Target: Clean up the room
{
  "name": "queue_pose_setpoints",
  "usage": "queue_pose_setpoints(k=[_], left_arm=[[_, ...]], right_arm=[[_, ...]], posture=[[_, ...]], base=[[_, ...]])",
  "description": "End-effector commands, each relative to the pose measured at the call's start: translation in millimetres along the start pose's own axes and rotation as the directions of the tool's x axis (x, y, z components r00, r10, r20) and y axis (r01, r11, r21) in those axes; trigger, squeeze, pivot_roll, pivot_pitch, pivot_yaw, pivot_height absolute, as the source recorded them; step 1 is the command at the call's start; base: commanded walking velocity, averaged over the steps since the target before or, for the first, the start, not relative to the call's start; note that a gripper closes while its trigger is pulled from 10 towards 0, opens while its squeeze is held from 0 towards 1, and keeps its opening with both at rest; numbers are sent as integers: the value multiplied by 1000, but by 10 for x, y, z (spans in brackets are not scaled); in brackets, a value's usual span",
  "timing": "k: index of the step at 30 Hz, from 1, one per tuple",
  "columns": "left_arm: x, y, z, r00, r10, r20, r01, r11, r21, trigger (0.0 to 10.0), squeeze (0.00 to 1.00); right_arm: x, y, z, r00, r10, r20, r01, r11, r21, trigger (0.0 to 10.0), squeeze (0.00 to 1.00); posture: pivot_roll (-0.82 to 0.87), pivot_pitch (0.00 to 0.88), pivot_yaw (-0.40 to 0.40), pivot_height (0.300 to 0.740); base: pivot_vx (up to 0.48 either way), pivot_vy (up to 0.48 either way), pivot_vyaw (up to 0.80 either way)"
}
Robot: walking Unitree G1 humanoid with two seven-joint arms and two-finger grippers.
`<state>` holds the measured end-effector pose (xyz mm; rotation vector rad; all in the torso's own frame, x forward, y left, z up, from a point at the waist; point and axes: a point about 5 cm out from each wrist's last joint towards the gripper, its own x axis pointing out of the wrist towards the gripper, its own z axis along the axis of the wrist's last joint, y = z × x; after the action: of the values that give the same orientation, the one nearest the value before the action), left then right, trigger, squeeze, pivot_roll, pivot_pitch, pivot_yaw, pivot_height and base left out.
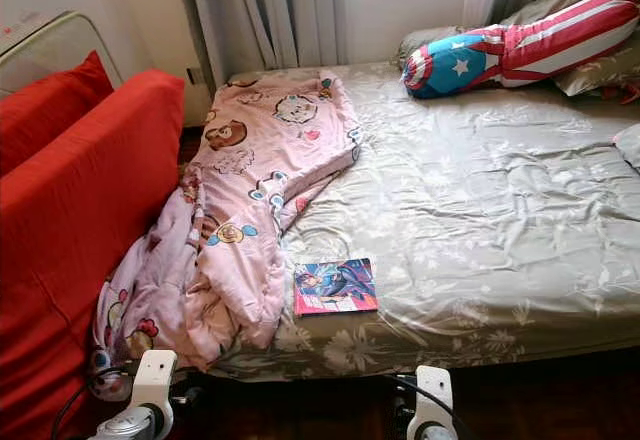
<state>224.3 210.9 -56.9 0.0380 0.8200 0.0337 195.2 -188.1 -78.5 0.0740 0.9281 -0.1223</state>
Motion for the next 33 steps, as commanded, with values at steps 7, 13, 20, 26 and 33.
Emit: queue_pose_setpoints(k=[7,13,20,26,33], left_arm=[[-6,-26,-68,999,21,-27,-22,999,-39,10000,0],[-19,-40,-123,999,23,-28,-25,999,-47,10000,0],[-26,-49,-163,999,22,-44,-24,999,-45,10000,0],[-27,-38,-150,999,16,-32,-17,999,-40,10000,0],[-140,-106,-487,999,-2,-34,1,1000,-29,10000,0]], right_arm=[[-8,-30,-37,1000,20,-18,-20,1000,-14,10000,0],[-21,-72,-78,999,44,-25,-46,997,-64,10000,0],[-31,-91,-106,999,49,-18,-49,998,-41,10000,0],[-32,-84,-116,999,41,-20,-41,999,-22,10000,0],[-27,-63,-108,999,38,-23,-39,999,-27,10000,0]], posture=[[21,0,2,740],[46,0,-28,740],[24,0,-13,740],[15,0,0,740],[5,0,13,740]], base=[[0,0,0],[0,0,0],[213,0,296],[257,0,0],[269,0,0]])
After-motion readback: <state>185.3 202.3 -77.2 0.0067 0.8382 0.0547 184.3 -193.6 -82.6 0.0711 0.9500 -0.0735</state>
